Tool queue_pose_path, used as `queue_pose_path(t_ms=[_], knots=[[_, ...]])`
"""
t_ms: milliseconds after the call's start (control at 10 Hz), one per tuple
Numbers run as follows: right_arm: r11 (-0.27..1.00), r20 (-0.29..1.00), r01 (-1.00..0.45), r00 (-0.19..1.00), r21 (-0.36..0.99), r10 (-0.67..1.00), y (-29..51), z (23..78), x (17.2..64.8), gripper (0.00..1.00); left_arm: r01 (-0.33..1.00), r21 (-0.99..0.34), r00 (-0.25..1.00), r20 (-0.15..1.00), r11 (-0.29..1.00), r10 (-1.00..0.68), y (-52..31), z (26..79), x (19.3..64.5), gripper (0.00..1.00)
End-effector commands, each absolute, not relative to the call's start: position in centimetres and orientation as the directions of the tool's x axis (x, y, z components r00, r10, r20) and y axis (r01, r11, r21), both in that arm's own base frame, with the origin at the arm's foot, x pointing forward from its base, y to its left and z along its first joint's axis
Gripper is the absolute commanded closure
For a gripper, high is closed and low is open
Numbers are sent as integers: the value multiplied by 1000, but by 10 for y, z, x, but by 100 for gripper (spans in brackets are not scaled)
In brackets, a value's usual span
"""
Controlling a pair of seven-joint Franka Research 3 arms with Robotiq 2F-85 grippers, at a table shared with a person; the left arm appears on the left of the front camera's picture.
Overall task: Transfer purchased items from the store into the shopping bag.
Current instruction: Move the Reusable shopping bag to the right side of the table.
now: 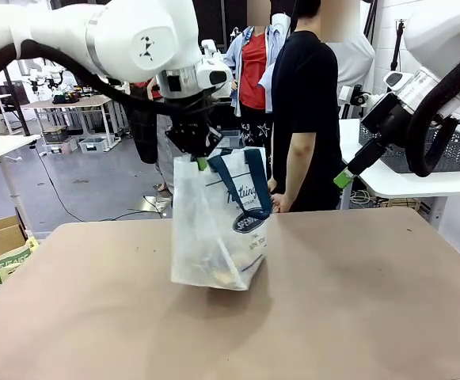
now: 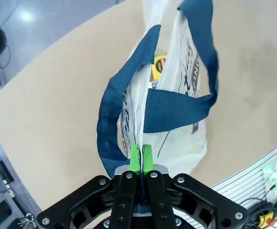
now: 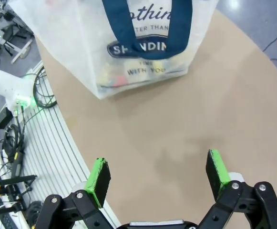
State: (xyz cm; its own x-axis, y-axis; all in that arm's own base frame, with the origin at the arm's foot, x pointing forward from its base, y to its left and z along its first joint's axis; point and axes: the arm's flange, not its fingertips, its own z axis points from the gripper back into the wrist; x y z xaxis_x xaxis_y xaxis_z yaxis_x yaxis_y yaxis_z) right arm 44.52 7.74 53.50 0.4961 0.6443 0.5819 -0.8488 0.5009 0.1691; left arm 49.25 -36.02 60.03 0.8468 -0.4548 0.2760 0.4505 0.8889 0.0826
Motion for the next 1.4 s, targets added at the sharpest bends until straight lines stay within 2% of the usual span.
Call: queue_pose_path(t_ms=[0, 200, 900, 1300], knots=[[495, 575, -851, 497, 175, 651, 77, 536, 444, 0, 426, 144, 843, 296, 893, -450, -354, 635, 503, 100], [495, 575, -851, 497, 175, 651, 77, 536, 444, 0, 370, 174, 856, 318, 912, -408, -329, 654, 497, 100], [495, 575, -851, 497, 175, 651, 77, 536, 444, 0, 20, 250, 887, 443, 968, -132, -221, 682, 447, 100], [495, 575, -851, 497, 175, 651, 77, 536, 444, 0, -136, 189, 843, 537, 973, 14, -155, 671, 408, 100]])
